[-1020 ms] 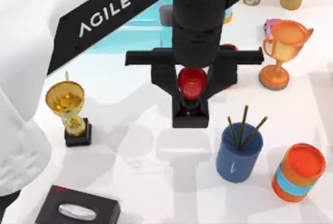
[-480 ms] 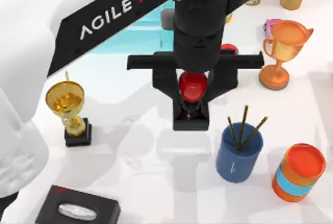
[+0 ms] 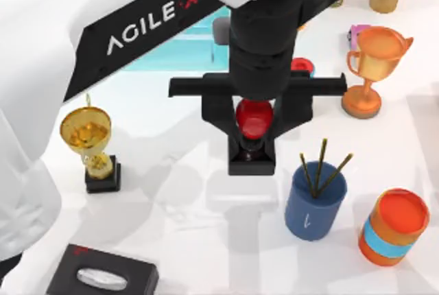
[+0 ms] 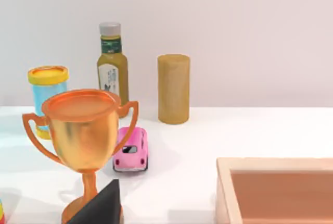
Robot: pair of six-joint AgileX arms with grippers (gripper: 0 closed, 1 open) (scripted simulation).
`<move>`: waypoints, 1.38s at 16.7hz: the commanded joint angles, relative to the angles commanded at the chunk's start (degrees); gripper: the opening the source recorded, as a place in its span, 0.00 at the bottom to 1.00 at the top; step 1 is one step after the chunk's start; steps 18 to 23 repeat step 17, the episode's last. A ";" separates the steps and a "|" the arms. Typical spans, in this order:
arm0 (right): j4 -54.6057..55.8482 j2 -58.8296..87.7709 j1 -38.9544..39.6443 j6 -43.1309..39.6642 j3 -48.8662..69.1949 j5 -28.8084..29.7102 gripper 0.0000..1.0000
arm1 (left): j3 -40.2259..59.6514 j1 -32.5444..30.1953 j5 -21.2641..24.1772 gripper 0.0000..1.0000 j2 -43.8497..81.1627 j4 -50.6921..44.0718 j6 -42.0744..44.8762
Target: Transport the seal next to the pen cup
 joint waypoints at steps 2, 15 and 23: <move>0.00 0.00 0.00 0.00 0.00 0.00 1.00 | 0.00 0.00 0.00 0.30 0.00 0.00 0.00; 0.00 0.00 0.00 0.00 0.00 0.00 1.00 | 0.00 0.00 0.00 1.00 0.00 0.00 0.00; 0.00 0.00 0.00 0.00 0.00 0.00 1.00 | 0.00 0.00 0.00 1.00 0.00 0.00 0.00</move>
